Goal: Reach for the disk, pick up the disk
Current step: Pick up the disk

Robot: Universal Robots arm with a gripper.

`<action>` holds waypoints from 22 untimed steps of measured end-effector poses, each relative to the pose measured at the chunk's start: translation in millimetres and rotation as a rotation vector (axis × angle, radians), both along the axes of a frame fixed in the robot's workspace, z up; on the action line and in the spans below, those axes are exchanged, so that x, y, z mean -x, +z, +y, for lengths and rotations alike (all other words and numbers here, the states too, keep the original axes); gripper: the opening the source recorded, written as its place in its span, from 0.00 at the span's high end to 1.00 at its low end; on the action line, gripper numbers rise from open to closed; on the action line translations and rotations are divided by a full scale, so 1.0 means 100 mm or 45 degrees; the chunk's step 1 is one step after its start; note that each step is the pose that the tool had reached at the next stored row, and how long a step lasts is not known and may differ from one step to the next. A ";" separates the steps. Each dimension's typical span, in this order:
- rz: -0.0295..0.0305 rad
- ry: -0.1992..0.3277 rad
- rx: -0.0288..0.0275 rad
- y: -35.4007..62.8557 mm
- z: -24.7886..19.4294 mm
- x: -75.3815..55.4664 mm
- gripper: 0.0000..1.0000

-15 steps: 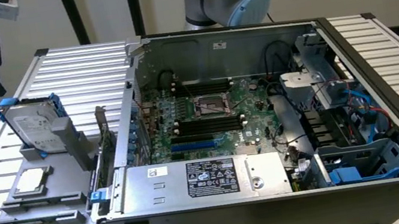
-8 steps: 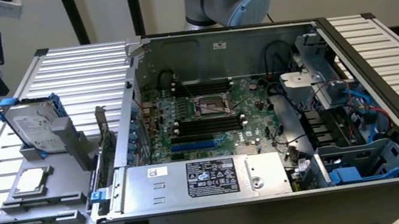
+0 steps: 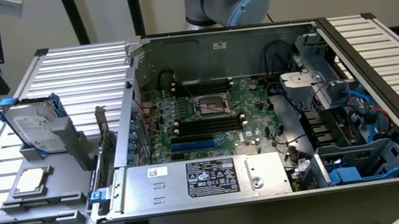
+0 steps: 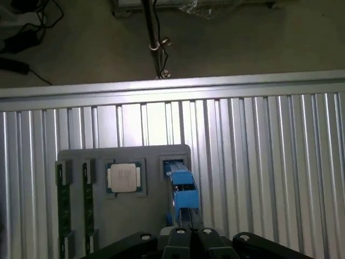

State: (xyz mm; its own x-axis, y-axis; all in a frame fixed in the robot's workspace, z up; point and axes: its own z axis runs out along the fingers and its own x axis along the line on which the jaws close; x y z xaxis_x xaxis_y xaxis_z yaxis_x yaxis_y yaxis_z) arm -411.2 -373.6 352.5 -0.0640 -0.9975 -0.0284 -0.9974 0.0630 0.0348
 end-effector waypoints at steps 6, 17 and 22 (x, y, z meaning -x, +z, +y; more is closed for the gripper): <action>-0.0011 0.060 0.0039 0.000 0.002 0.03 0.89; -0.0327 0.109 0.0066 -0.004 0.002 0.10 0.89; -0.0328 0.109 0.0066 -0.005 0.002 0.10 0.76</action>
